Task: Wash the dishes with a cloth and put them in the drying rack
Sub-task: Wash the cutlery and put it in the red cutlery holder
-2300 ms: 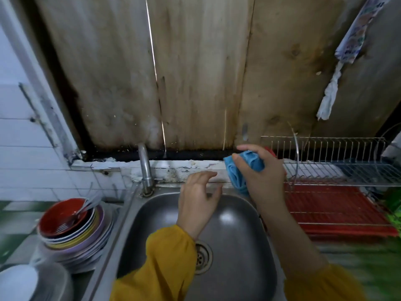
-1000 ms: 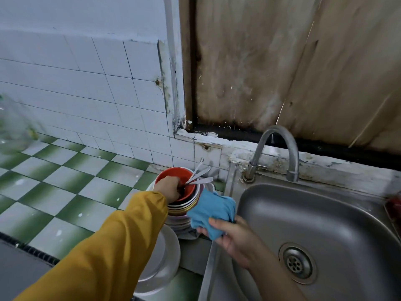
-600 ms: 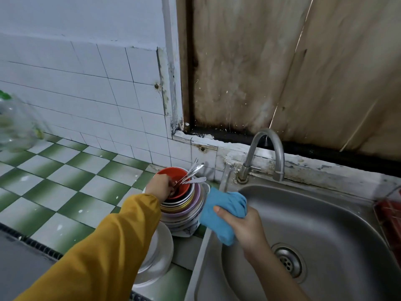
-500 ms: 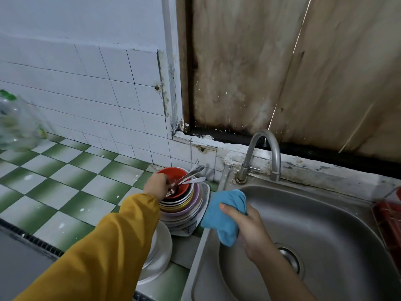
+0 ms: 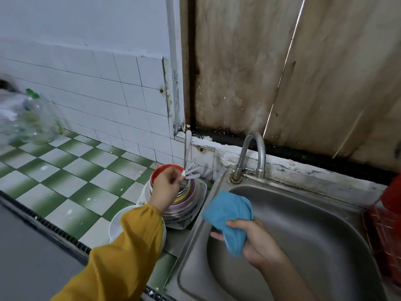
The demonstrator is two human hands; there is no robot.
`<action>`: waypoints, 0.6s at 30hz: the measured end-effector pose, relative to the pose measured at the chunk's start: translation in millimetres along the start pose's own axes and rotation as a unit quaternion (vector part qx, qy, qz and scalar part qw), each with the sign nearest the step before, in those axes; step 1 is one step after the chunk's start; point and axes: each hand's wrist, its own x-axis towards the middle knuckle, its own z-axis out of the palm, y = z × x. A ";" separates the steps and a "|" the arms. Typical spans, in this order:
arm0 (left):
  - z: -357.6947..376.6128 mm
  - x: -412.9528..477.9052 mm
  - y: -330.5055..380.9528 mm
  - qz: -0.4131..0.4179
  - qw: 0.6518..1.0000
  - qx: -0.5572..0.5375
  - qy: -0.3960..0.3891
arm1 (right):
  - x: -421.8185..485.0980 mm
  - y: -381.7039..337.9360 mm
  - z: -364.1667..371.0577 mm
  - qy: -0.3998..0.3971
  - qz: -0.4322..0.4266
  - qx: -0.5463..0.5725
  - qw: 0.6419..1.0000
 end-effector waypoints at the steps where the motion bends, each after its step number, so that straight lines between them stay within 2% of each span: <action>1: 4.3 -14.4 3.9 -0.010 0.999 -0.030 -0.010 | -3.4 0.4 -2.5 -0.009 0.007 0.018 1.000; 6: 32.9 -78.9 21.2 -0.053 0.981 -0.174 -0.061 | -18.6 -3.0 -6.9 -0.031 0.038 0.090 0.995; 9: 43.5 -100.1 22.2 -0.067 0.975 -0.204 -0.067 | -25.5 -8.6 -10.1 -0.019 0.027 0.129 0.991; 11: 48.6 -109.4 23.8 -0.070 0.974 -0.208 -0.051 | -27.3 -8.9 -12.6 0.005 -0.049 0.087 0.995; 14: 55.6 -119.6 28.2 -0.055 0.980 -0.192 -0.029 | -27.3 -10.9 -13.2 0.061 -0.181 -0.053 0.980; 16: 60.4 -125.0 34.3 -0.037 0.982 -0.183 -0.037 | -28.5 -6.1 -8.2 0.037 -0.205 -0.108 0.972; 18: 65.0 -129.4 41.2 -0.006 0.984 -0.169 -0.061 | -29.0 2.0 -1.3 0.003 -0.194 -0.122 0.973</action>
